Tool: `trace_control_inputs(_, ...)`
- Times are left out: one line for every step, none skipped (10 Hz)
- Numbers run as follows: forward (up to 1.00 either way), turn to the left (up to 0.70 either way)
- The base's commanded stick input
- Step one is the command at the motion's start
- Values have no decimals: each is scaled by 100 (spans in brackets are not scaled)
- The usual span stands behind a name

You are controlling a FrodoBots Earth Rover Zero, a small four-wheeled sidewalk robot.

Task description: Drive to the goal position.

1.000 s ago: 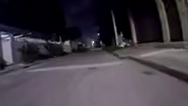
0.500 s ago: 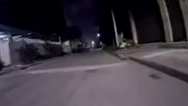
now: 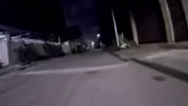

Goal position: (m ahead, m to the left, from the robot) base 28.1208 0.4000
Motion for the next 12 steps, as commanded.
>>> trace_control_inputs(50,-8)
trace_control_inputs(50,0)
trace_control_inputs(50,0)
trace_control_inputs(50,0)
trace_control_inputs(50,0)
trace_control_inputs(50,0)
trace_control_inputs(50,0)
trace_control_inputs(50,0)
trace_control_inputs(50,0)
trace_control_inputs(50,0)
trace_control_inputs(50,0)
trace_control_inputs(50,0)
